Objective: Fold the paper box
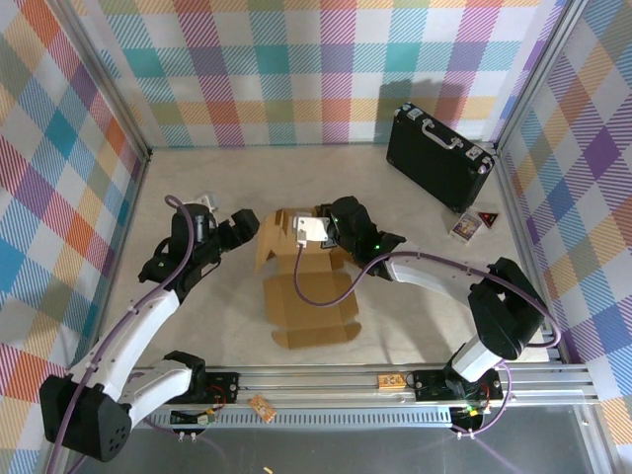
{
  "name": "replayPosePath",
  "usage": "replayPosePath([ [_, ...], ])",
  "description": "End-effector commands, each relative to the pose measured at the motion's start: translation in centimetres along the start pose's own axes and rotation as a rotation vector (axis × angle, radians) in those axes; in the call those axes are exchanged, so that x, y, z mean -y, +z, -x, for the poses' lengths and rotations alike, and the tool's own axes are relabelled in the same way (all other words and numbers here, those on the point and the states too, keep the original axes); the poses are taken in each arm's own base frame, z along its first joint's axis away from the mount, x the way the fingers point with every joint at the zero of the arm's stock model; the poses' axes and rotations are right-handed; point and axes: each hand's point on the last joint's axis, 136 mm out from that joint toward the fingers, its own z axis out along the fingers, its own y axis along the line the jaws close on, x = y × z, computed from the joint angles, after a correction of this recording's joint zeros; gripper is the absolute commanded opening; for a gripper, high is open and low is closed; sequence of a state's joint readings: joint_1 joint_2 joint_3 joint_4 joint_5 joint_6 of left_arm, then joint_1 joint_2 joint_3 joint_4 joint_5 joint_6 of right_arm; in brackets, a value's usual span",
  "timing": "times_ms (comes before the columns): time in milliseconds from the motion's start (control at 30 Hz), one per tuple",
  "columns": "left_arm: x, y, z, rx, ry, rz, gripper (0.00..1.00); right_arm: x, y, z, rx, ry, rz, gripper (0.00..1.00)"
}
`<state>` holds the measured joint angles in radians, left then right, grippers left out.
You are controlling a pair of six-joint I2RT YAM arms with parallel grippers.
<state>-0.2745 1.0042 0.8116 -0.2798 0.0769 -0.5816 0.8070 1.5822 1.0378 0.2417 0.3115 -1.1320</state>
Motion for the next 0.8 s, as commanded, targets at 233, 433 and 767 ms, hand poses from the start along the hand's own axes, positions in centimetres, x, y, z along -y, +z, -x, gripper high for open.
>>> replayPosePath([
  [233, -1.2, 0.9, 0.5, 0.015, -0.093, -0.024, 0.87, -2.9, -1.1, 2.7, 0.157, -0.195, -0.114, 0.00],
  [433, -1.8, 1.2, -0.3, 0.002, -0.098, -0.024, 0.87, -5.3, -0.2, 2.8, 0.168, -0.167, -0.141, 0.00],
  [767, -1.7, 2.9, -2.6, -0.066, -0.142, -0.092, 0.86, -7.2, 0.1, 2.8, 0.171, -0.115, -0.089, 0.00],
])
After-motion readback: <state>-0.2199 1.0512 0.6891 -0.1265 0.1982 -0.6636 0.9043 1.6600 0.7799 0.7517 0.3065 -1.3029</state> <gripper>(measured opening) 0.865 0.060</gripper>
